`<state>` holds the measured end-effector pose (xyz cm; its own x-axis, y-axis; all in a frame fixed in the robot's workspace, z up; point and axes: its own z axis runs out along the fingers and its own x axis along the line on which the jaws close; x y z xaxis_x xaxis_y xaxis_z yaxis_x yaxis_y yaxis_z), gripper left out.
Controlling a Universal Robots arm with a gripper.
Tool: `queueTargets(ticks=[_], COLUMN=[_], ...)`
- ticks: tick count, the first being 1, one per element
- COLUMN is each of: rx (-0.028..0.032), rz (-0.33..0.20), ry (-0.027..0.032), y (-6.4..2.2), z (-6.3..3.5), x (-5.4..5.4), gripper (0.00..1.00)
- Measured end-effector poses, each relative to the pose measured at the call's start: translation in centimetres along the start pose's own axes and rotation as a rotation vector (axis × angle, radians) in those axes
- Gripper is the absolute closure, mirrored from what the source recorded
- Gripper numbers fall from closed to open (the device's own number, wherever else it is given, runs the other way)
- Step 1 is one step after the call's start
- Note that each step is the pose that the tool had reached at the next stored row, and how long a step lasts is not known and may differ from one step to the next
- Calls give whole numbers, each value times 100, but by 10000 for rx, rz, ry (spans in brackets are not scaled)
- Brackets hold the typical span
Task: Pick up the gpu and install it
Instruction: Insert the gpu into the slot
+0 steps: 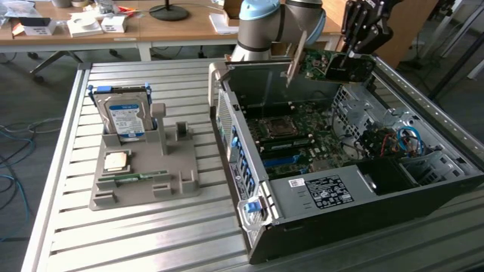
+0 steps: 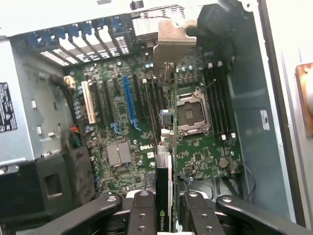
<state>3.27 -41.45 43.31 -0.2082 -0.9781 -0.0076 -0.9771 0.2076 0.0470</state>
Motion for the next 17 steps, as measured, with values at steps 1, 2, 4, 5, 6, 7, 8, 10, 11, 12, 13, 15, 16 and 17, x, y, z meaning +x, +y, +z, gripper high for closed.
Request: queueTargets(ticks=[1, 2, 4, 5, 6, 7, 8, 10, 11, 12, 13, 15, 16, 17], rx=[0, -1, -1, -1, -1, 0, 0, 0, 0, 0, 2, 9, 12, 15], rz=[-133, -264, -531, -652, -741, -775, -780, -779, -779, -779, -781, -800, -815, -830], ry=[9, 20, 39, 48, 59, 65, 65, 64, 65, 64, 62, 59, 60, 62], y=[0, 0, 0, 0, 0, -1, -1, 0, 0, 1, 3, 8, 11, 14], z=[1, 1, 2, 3, 3, 2, 2, 3, 3, 3, 4, 10, 13, 17], x=[0, 0, 0, -1, -1, -1, 0, -1, -1, 0, 0, 1, 2, 2], gripper=[73, 73, 73, 73, 73, 73, 73, 73, 73, 73, 73, 73, 73, 73])
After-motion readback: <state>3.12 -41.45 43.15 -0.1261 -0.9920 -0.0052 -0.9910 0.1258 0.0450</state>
